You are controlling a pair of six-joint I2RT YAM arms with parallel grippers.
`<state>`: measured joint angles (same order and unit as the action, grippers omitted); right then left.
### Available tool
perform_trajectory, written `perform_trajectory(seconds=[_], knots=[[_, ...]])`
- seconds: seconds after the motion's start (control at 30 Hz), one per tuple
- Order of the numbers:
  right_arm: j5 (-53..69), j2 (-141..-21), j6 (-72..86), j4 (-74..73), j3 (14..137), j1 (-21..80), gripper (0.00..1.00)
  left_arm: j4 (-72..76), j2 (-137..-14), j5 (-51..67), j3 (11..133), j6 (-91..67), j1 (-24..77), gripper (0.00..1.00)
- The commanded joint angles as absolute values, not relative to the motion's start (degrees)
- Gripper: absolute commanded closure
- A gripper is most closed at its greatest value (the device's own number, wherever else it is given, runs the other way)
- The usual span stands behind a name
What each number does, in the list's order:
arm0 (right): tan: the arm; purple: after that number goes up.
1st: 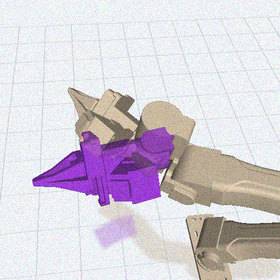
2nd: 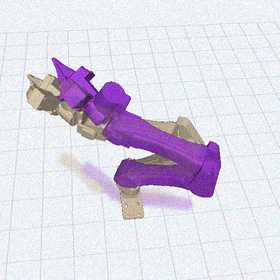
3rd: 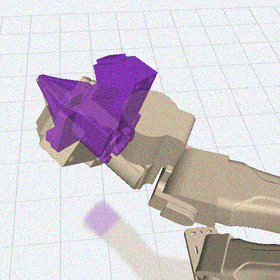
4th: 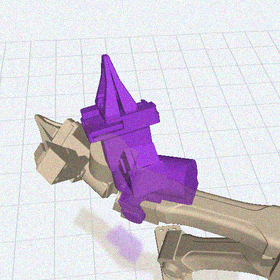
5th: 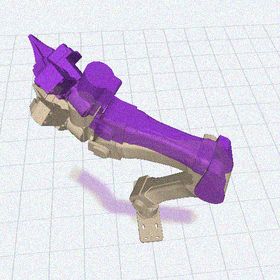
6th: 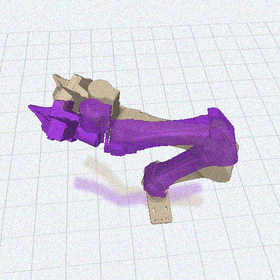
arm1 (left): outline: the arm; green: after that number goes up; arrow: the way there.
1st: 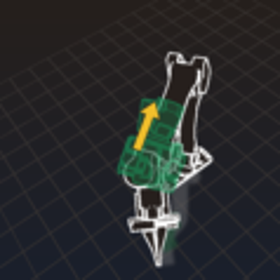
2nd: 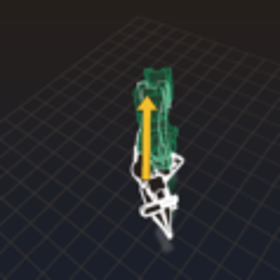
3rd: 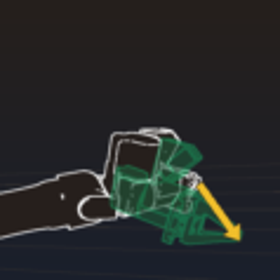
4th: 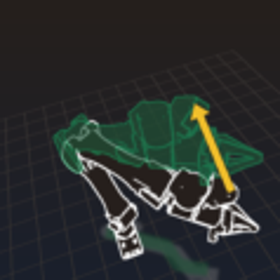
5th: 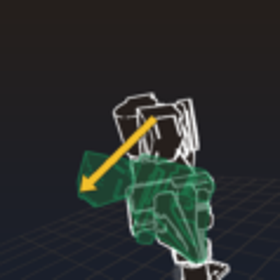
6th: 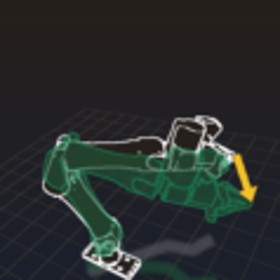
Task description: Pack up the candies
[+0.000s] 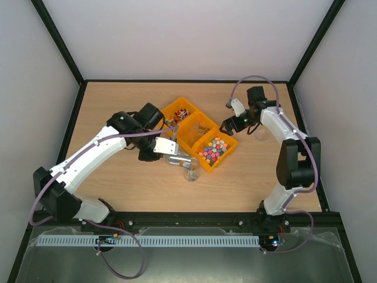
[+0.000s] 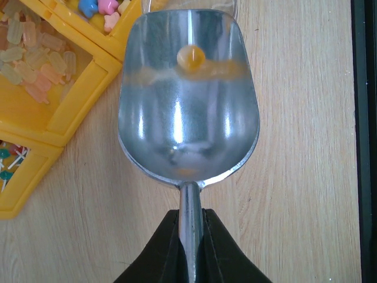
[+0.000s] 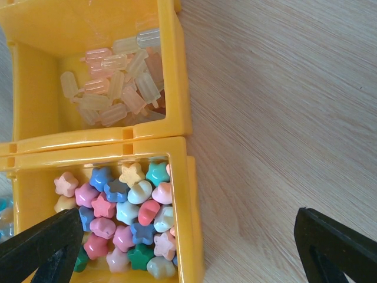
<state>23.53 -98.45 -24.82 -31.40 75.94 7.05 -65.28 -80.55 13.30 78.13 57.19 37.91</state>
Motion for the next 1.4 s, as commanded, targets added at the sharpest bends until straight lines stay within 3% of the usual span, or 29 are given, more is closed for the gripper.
perform_trajectory(seconds=[0.0,0.4,0.67,1.17,1.37], knots=[[23.9,-98.4,-24.9,-32.5,74.9,7.1,0.01,-67.2,-81.2,12.1,80.2,56.3,38.8,0.98],[24.1,-99.0,-25.1,-32.6,74.3,7.1,0.00,-67.6,-81.5,11.4,83.2,54.3,38.8,0.98],[23.6,-100.6,-25.2,-32.5,72.2,8.4,0.07,-61.3,-82.4,10.9,86.5,42.4,33.2,0.98],[18.5,-104.5,-27.9,-32.6,72.0,11.3,0.21,-68.2,-106.4,-1.9,106.2,36.3,20.9,0.98],[17.0,-106.6,-28.8,-32.4,73.7,12.1,0.35,-73.4,-115.0,-5.1,113.5,36.2,20.6,0.98]])
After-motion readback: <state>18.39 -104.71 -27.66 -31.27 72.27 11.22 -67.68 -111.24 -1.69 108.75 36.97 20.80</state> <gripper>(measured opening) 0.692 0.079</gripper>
